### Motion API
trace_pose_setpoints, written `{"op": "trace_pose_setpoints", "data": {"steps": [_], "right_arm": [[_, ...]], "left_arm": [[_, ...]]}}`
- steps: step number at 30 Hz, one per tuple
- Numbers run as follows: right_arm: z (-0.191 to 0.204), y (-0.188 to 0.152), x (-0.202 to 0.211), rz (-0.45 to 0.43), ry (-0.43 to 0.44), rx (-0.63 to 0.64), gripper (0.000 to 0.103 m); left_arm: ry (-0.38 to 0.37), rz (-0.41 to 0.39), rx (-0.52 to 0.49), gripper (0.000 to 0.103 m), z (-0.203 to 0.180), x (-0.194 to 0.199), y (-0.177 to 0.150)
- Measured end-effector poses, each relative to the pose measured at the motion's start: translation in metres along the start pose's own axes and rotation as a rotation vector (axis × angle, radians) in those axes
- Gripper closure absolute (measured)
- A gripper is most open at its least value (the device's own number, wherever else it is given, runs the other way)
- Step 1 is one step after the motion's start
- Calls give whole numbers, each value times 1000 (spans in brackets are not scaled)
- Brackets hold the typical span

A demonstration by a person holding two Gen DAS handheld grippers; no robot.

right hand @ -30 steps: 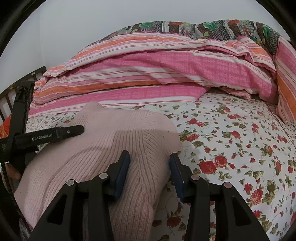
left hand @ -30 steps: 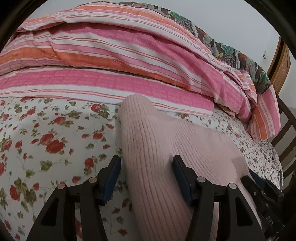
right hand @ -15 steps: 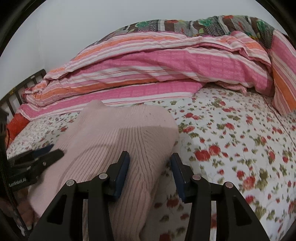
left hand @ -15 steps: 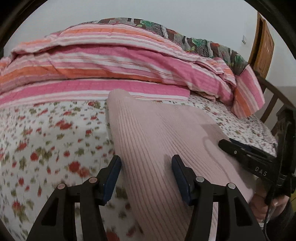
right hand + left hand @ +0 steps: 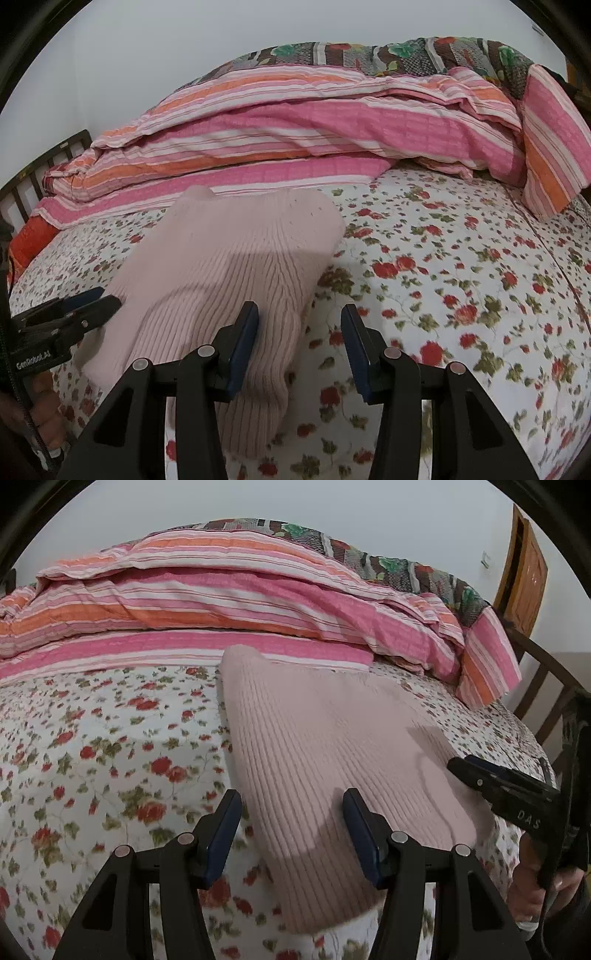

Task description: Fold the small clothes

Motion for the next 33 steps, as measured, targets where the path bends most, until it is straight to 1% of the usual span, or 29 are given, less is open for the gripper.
{"op": "trace_pose_setpoints", "data": {"steps": [3,6,8,10,12,15,17,18,19,20,21,24,26,27,28,29,30,31,32,33], "right_arm": [[-2,-8,5,3,9,-11,58],[-2,-14,11,15,12,-11,58],[-2,-15,19,19,15,-7,58],[-2,-13,32,0,11,-1,58],[-4,-10,44,-20,5,1,57],[-7,-9,64,-18,-7,-3,48],[-8,-7,76,-14,-5,-5,47],[-9,-6,85,-17,-14,-4,45],[-11,-5,94,-21,-31,-3,40],[-11,-4,101,-25,-46,-3,38],[-14,-3,109,-31,-64,-5,37],[-19,-2,135,-34,-103,-7,37],[-22,-2,154,-46,-115,-11,36],[-25,-2,162,-54,-119,-14,32],[-27,-2,171,-62,-122,-17,18],[-30,-3,178,-70,-122,-20,12],[-32,-3,185,-85,-123,-21,8],[-34,-3,194,-111,-134,-16,7],[-35,-3,198,-121,-144,-11,6],[-38,-3,204,-128,-157,-10,3]], "left_arm": [[-7,8,16,48,0,4,-8],[-10,26,39,48,-2,9,-9],[7,19,31,48,-6,19,-6],[20,6,26,48,-9,29,-3],[13,-9,31,48,-14,42,-1],[15,-23,21,48,-24,58,2],[43,-41,2,48,-32,73,5],[62,-49,-4,48,-35,80,6],[78,-51,-6,46,-37,86,7],[92,-52,-8,42,-41,94,7],[95,-51,-11,41,-44,99,8],[136,-66,-34,35,-54,125,9],[157,-80,-41,26,-59,138,10],[167,-87,-46,24,-63,148,10],[174,-90,-50,20,-66,153,11],[188,-90,-57,19,-69,160,11],[205,-90,-65,19,-72,165,11],[224,-90,-75,19,-75,170,11],[238,-90,-87,14,-78,175,11],[244,-90,-94,12,-81,178,11]]}}
Point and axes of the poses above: each gripper's, at about its wrist camera, not at the fingertips, and x roughly against the way its jaws point, z to its left, y to its top, the point moved 9 cm from there along -x, roughly the way its jaws point, and after that the axes turned 11 degrees about -y, right-handed, at the moved point
